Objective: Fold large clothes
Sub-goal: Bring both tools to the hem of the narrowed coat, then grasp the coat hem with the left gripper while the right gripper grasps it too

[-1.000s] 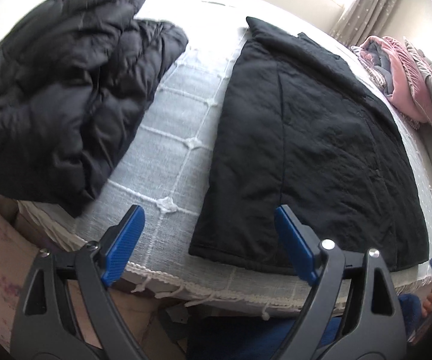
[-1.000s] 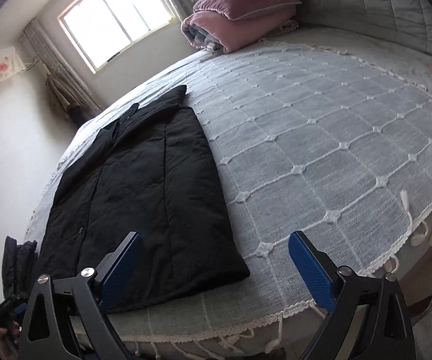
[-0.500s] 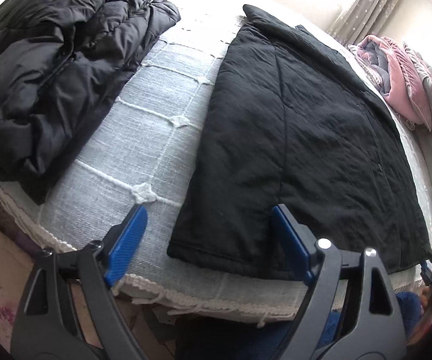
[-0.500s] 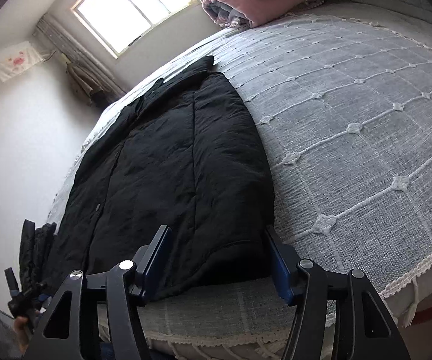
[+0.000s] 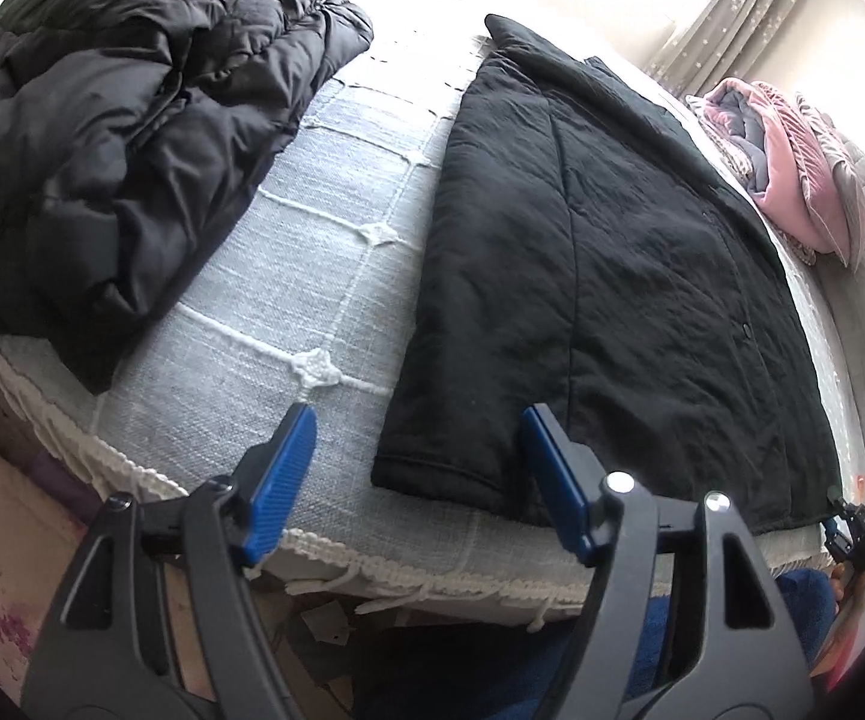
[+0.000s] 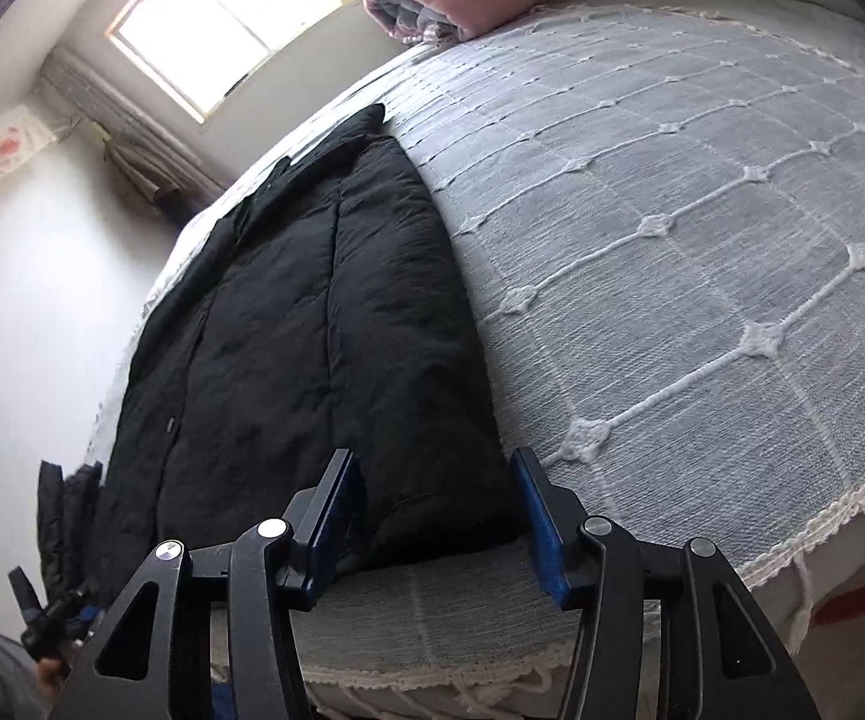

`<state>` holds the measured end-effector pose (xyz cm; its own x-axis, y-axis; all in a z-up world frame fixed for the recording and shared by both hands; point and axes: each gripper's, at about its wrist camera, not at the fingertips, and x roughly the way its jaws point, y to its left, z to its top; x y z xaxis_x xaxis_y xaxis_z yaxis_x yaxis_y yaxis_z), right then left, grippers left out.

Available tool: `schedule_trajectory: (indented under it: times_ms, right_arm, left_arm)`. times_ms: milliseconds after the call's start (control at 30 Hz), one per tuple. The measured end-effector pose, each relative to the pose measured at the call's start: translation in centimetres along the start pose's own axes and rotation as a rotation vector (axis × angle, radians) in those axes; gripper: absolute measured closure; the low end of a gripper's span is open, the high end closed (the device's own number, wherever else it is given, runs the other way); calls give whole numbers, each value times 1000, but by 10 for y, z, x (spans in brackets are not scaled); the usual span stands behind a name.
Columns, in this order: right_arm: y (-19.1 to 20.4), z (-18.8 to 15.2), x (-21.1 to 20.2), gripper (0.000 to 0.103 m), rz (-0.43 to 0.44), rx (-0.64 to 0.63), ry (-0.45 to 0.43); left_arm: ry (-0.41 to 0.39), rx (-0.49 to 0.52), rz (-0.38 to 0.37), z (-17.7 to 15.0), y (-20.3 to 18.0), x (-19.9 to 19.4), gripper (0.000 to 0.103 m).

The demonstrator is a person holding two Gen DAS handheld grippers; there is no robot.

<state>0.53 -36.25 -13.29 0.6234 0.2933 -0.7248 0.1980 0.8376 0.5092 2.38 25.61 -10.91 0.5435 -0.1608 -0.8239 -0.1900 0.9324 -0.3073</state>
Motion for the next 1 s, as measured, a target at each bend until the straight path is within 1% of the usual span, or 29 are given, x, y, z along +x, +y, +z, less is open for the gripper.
schedule_trajectory:
  times_ms: [100,233,300,367,433,500,533,600,633,667,700,733,800,867,900,933,967,1000]
  right_arm:
    - [-8,2,-2,49,50,47,-1]
    - [-18,6,-2,50,119,114,-12]
    - [-17,8,-1,50,143,129,-17]
    - [-16,9,4,50,171,143,-10]
    - [-17,9,8,51,154,150,-6]
    - [-20,9,12,57,135,161,2]
    - [-21,11,12,58,136,173,3]
    - [-18,14,13,59,140,181,5]
    - [-16,15,14,60,137,179,9]
    - [-13,15,17,62,134,175,15]
    - [-11,16,19,63,132,170,16]
    - [-10,16,21,63,130,172,14]
    - [-11,15,25,70,129,188,12]
    - [-8,16,31,74,121,197,14]
    - [-5,17,32,77,113,191,15]
    - [-3,17,32,80,105,183,18]
    - [-1,18,31,89,97,176,24]
    - [0,18,29,92,96,174,19]
  left_arm:
    - [6,-21,-35,-2,5,-4,31]
    - [-2,-45,-40,0,10,-5,31]
    - [3,-50,-47,2,6,-4,31]
    - [-2,-29,-60,2,-2,-4,31]
    - [-9,2,-47,3,-12,0,31]
    - [5,-16,-13,5,-11,7,33]
    - [1,-32,-14,5,-9,8,35]
    - [-4,-42,-33,7,-10,7,43]
    - [0,-42,-40,8,-12,8,51]
    - [-1,-40,-32,9,-16,10,58]
    - [-2,-34,-22,10,-19,12,63]
    - [3,-26,-18,9,-23,15,70]
    - [-1,-15,-3,9,-28,17,72]
    - [-5,1,12,10,-33,19,72]
    - [-5,3,18,10,-34,20,73]
    - [-7,10,19,11,-36,19,87]
    - [-10,18,18,12,-37,19,90]
    - [-14,21,24,12,-38,16,92]
